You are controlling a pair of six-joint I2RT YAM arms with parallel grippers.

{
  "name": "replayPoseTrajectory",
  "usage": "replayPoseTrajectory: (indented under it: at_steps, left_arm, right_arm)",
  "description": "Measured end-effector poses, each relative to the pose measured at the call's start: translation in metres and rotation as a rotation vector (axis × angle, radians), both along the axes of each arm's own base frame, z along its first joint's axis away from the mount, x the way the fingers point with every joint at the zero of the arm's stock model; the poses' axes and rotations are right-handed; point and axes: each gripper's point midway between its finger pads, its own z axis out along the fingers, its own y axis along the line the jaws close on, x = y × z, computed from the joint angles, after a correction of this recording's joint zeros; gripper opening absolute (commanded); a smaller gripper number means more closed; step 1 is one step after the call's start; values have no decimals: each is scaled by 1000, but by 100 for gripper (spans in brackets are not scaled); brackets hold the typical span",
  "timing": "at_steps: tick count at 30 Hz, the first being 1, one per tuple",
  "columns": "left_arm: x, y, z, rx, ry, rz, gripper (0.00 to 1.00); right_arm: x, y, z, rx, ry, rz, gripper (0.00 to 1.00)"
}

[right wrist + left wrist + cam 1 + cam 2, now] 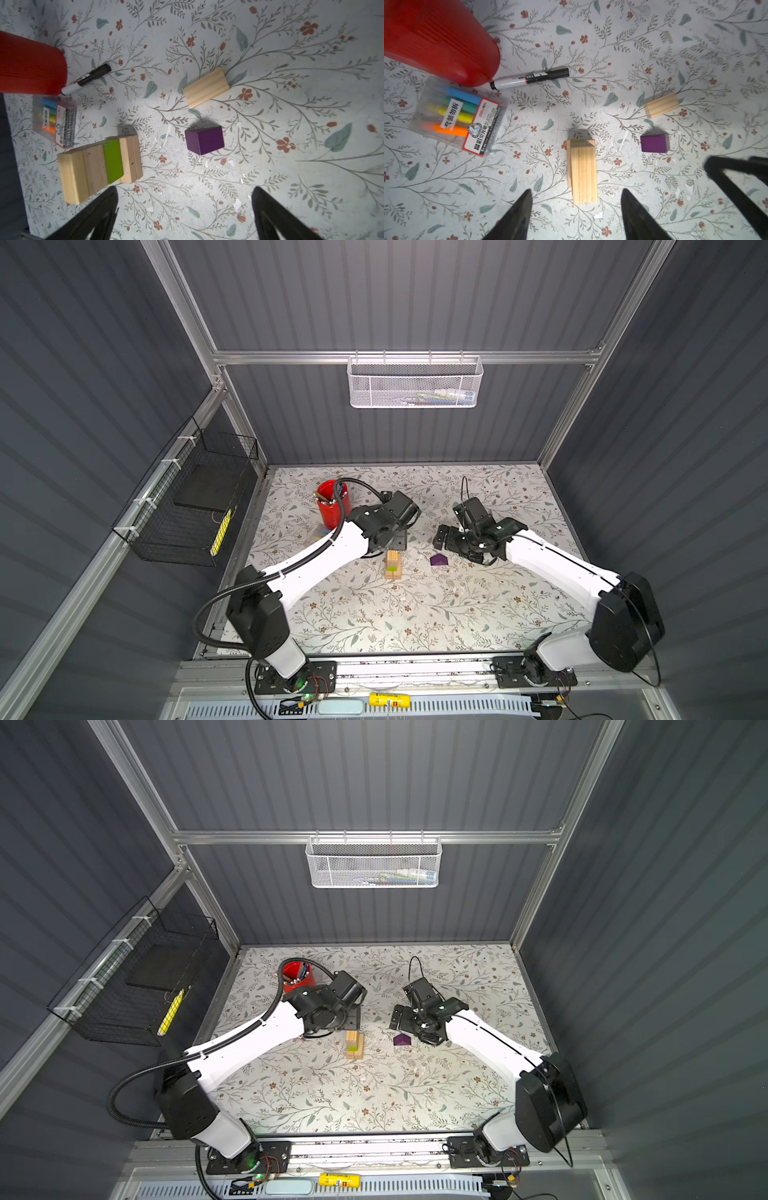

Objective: Build the wood block tower
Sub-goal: 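Hold the block on the stack with left gripper while right gripper grasps another wooden block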

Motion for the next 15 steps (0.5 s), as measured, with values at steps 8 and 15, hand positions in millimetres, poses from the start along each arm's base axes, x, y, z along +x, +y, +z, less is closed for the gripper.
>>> replayPoseTrajectory:
  at_steps: [8,15]
  left_arm:
    - [-19,27,7,-7,-59,-25,90]
    - [-30,40,19,-59,-118,-33,100]
  right_arm:
    - [24,-3,-41,-27,75,-76,99]
    - [45,4,-62,-34,91,-120,97]
